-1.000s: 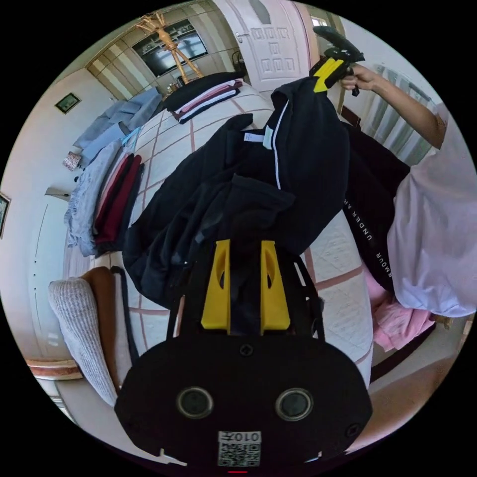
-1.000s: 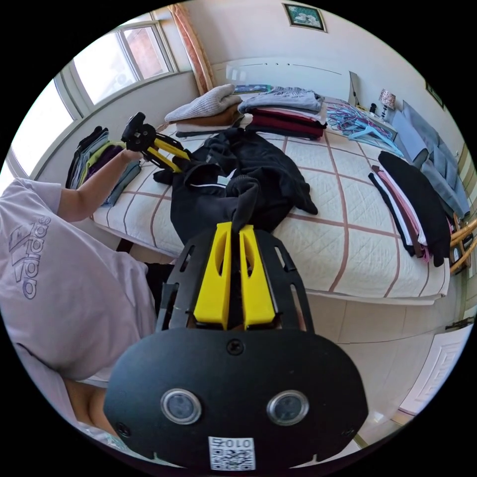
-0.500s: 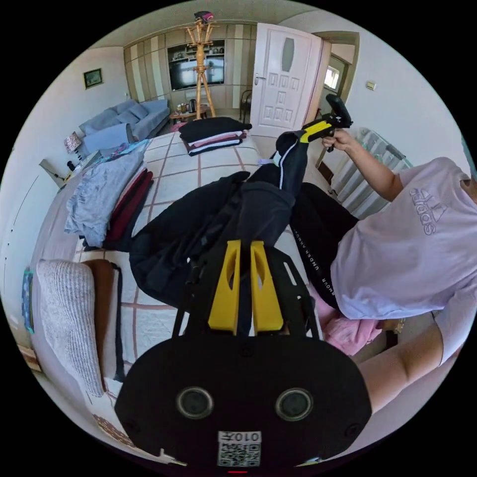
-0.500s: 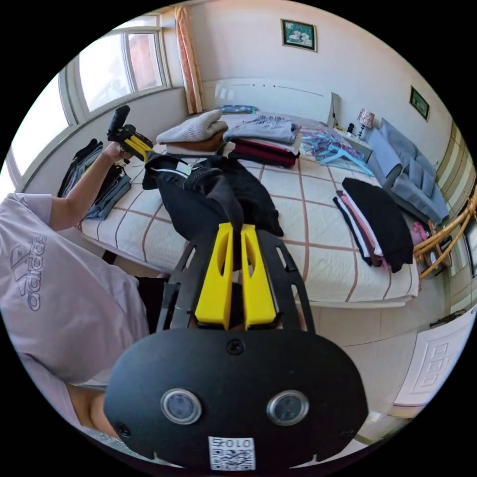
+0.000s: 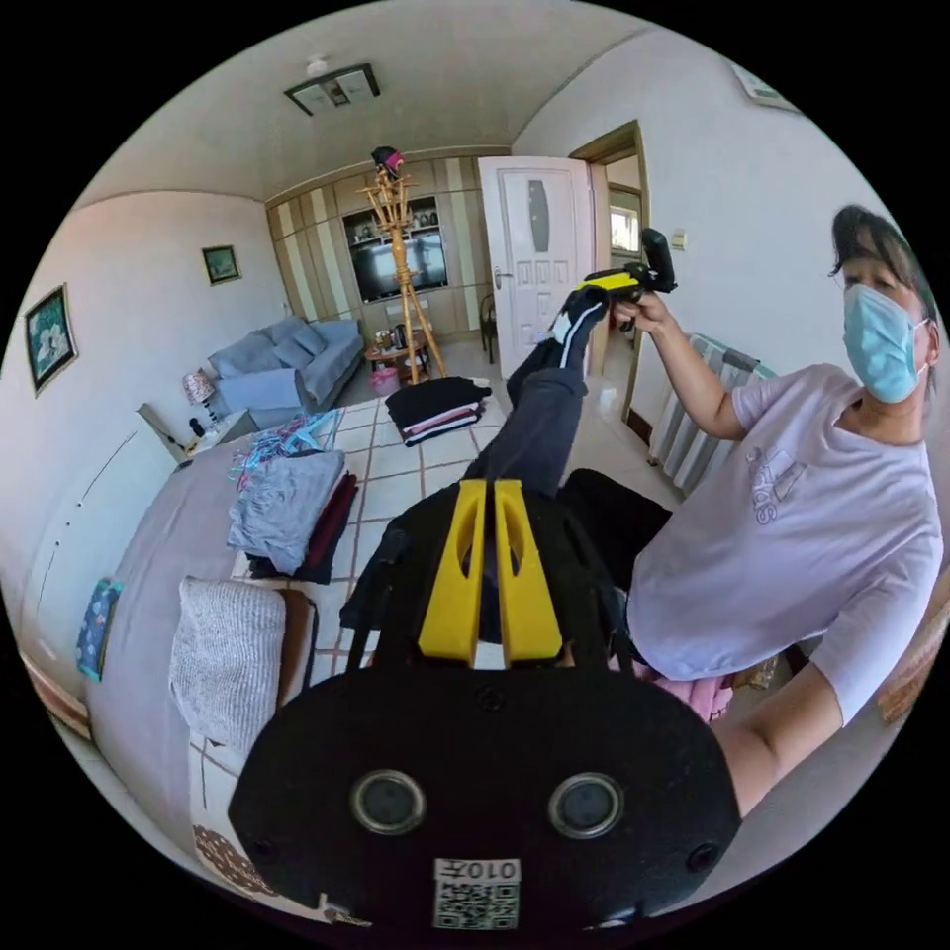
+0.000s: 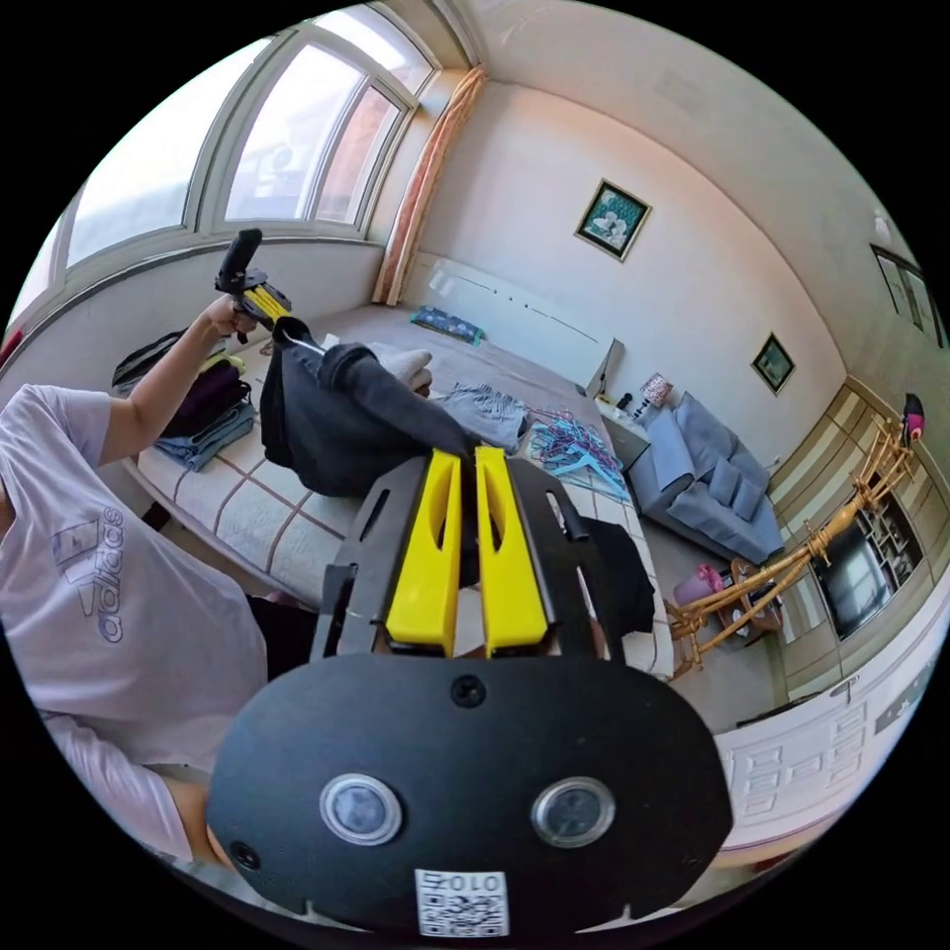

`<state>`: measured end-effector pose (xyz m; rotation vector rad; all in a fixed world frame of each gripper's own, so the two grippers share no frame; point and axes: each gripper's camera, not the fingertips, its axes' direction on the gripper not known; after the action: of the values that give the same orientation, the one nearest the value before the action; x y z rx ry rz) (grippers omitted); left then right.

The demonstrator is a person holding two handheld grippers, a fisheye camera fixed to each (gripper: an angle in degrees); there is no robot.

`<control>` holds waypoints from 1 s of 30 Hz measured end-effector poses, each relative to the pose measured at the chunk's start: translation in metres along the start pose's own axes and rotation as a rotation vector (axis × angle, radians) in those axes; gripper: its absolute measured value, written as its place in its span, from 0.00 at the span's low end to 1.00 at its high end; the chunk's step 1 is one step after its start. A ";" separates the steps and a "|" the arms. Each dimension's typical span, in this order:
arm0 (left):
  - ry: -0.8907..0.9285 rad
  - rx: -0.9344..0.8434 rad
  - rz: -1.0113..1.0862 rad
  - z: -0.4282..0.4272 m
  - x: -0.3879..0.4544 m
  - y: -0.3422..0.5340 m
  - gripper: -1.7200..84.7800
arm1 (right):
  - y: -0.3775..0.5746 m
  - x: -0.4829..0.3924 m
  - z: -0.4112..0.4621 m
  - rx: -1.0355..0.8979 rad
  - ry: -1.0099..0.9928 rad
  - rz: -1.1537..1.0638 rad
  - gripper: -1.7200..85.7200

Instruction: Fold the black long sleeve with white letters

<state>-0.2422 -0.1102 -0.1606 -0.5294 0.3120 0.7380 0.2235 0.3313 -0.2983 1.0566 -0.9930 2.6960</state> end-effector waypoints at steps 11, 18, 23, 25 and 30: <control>-0.634 0.391 0.043 -0.151 0.123 -0.047 0.02 | 0.014 -0.077 -0.114 0.197 0.205 -0.020 0.05; -0.809 0.528 0.185 -0.253 0.223 -0.095 0.02 | 0.030 -0.132 -0.227 0.468 0.403 -0.096 0.06; -0.787 0.504 0.196 -0.273 0.232 -0.119 0.02 | 0.028 -0.138 -0.239 0.453 0.456 -0.112 0.06; -0.723 0.480 0.168 -0.266 0.213 -0.124 0.02 | 0.026 -0.128 -0.224 0.424 0.433 -0.110 0.07; -0.557 0.329 0.042 -0.203 0.123 -0.127 0.02 | 0.024 -0.080 -0.145 0.316 0.305 -0.067 0.07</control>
<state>-0.0837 -0.2338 -0.3389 0.0041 -0.0775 0.8237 0.1930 0.4118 -0.4422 0.6662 -0.4846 2.8998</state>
